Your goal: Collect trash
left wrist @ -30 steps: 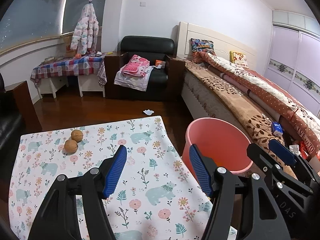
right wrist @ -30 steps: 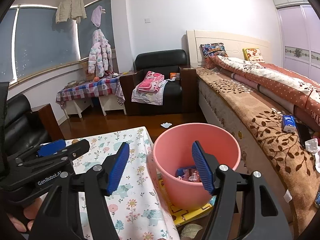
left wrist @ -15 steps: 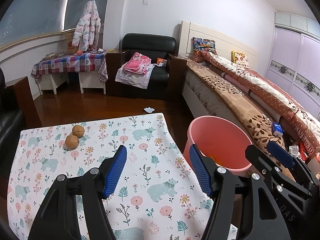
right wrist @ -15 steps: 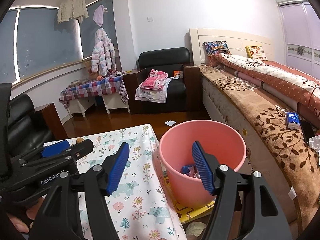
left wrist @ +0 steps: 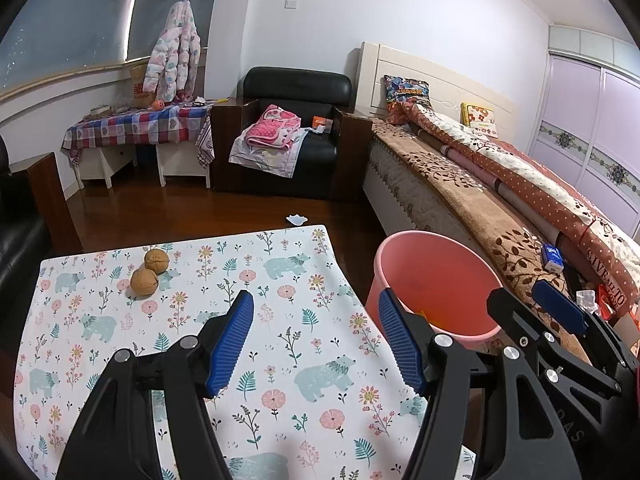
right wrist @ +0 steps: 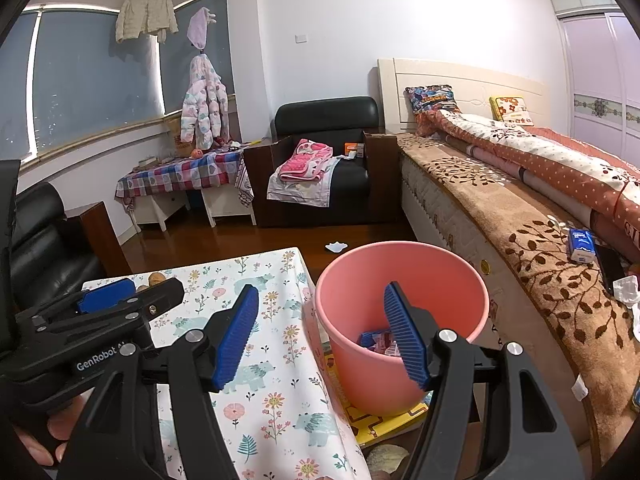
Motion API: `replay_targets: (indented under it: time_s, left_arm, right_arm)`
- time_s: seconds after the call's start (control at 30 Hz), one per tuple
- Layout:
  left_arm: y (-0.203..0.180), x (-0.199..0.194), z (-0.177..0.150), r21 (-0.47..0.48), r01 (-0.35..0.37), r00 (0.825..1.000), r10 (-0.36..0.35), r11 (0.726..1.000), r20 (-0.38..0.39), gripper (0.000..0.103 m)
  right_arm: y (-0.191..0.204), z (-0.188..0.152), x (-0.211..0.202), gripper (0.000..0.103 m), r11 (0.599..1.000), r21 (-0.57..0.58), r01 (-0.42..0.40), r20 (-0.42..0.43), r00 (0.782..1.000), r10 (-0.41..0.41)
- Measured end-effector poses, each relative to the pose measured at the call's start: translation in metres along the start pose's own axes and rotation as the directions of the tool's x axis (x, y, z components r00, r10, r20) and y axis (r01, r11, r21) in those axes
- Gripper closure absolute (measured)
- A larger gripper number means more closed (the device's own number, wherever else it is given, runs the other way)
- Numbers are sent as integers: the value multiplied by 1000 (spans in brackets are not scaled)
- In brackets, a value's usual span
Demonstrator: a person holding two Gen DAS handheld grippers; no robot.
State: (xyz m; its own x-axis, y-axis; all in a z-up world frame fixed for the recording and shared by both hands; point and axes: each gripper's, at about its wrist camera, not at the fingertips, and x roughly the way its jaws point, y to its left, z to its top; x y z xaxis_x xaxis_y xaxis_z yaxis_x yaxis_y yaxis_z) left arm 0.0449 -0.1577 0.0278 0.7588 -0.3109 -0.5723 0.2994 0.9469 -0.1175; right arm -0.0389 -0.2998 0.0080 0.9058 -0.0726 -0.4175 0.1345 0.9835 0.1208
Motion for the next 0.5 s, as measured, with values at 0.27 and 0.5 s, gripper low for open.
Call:
replay_targets:
  time_s: [0.27, 0.5]
  left_arm:
    - [-1, -1, -1, 1, 3, 1000, -3, 1000, 1, 39]
    - [-2, -2, -2, 2, 3, 1000, -3, 1000, 0, 39]
  right_arm:
    - [0, 0, 0, 37, 1000, 1, 0, 4, 1000, 0]
    - [-1, 0, 1, 37, 1000, -2, 2, 8, 1000, -2]
